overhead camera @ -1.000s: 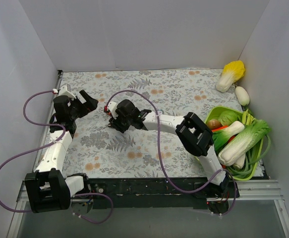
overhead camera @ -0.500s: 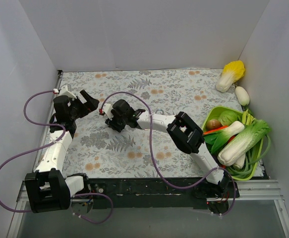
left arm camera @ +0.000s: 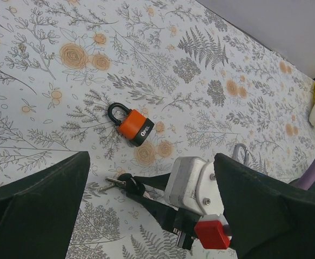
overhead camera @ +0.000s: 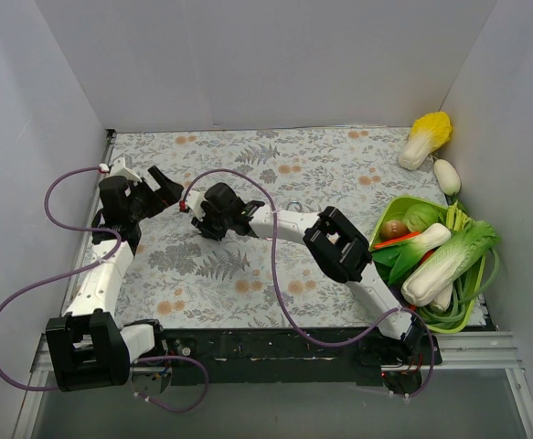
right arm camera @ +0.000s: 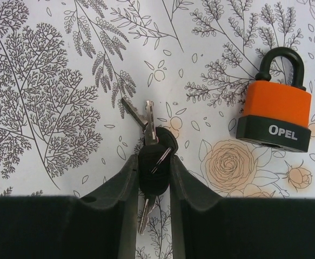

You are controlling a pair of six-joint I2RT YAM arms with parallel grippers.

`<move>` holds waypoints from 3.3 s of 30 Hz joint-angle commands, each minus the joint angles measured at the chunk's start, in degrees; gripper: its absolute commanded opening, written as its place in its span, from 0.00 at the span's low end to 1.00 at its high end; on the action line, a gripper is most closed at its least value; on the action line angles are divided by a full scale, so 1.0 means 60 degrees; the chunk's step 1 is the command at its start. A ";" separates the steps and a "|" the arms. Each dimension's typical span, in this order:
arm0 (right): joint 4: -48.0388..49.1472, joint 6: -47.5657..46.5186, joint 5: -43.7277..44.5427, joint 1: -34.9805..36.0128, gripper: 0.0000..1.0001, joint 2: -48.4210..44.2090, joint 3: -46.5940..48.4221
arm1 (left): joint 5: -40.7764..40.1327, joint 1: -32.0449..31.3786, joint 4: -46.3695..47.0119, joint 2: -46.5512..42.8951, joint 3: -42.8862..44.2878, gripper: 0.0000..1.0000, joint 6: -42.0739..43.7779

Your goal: Unlock with the key

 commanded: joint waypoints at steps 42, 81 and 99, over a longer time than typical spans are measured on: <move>0.4341 0.2841 0.5483 0.1424 0.01 -0.8522 -0.7850 | 0.7593 -0.2216 0.5212 0.1326 -0.1223 0.73 -0.2839; 0.4503 0.2607 0.6113 0.1908 0.01 -0.8111 -0.7688 | 0.7300 -0.2245 0.5725 0.1458 -0.1458 0.06 -0.3440; 0.4020 0.3455 0.4900 0.1558 0.58 -0.9618 -0.8361 | 0.6480 -0.2245 0.4174 0.0975 -0.1106 0.00 -0.2064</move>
